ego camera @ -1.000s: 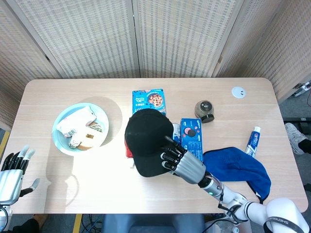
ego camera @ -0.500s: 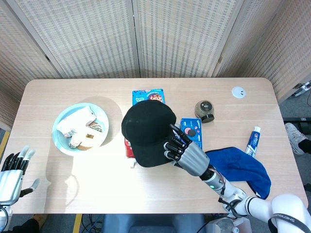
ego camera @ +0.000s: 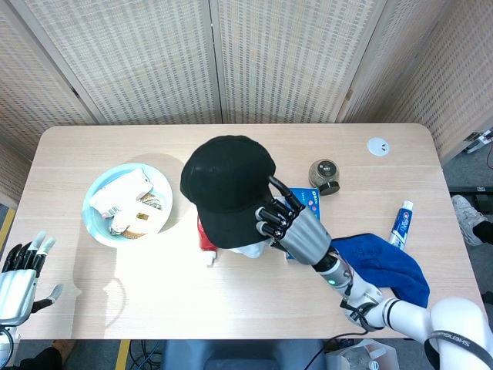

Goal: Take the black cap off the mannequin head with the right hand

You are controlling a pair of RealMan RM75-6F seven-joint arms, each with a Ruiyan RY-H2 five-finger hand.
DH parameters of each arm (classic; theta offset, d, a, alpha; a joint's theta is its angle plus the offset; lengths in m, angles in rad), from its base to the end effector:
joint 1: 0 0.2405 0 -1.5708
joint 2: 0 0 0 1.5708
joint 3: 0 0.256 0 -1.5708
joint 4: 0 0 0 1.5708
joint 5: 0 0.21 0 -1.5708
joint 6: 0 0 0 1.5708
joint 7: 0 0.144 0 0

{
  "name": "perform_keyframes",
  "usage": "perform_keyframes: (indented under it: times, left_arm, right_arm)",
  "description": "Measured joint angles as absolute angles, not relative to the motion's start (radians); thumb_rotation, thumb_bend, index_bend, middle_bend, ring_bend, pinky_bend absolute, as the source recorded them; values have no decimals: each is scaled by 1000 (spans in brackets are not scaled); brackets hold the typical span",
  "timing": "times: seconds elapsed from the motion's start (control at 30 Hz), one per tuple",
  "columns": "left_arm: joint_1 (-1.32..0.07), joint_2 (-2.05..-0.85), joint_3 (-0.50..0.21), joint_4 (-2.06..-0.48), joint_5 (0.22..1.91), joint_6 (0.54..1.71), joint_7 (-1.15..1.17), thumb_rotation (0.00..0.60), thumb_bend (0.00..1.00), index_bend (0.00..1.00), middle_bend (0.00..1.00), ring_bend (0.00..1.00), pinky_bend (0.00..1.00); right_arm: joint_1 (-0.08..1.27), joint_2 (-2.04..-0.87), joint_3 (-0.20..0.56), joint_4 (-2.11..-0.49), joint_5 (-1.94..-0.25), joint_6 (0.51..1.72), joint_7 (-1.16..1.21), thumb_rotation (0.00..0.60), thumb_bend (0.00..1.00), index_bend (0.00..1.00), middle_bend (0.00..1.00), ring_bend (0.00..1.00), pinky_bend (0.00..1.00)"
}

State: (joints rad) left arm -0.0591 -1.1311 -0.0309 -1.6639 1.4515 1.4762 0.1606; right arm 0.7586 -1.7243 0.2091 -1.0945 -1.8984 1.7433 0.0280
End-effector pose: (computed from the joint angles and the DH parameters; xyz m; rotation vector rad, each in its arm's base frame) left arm -0.3124 0.1679 0.1490 -1.3856 -0.8895 -0.7715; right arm -0.0815 -0.3114 0.0427 1.6068 -0.0957 1.9132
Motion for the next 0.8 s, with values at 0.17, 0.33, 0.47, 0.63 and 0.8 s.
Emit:
perform_keyframes:
  times: [0.17, 0.33, 0.47, 0.63, 0.8]
  left_arm:
    - [-59, -1129, -31, -1665, 1449, 1475, 162, 600, 246, 38, 14, 79, 28]
    - [-63, -1128, -32, -1667, 1446, 1468, 166, 600, 246, 38, 14, 79, 28]
    - [-66, -1130, -31, -1668, 1448, 1466, 169, 600, 246, 38, 14, 79, 28]
    - [-67, -1132, -30, -1669, 1449, 1464, 173, 600, 246, 39, 14, 79, 28]
    - [-65, -1133, -28, -1669, 1450, 1467, 173, 600, 246, 39, 14, 79, 28]
  right_arm:
    - [757, -1680, 230, -1133, -1887, 1766, 24, 600, 496, 1000, 574, 321, 73]
    - [722, -1608, 237, -1173, -1861, 1784, 29, 600, 497, 1000, 577, 321, 73]
    - [678, -1556, 223, -1191, -1837, 1793, 51, 600, 497, 1000, 577, 321, 73]
    - [634, -1520, 188, -1155, -1823, 1791, 71, 600, 497, 1000, 577, 321, 73]
    - [601, -1509, 161, -1087, -1802, 1782, 114, 600, 496, 1000, 578, 321, 73]
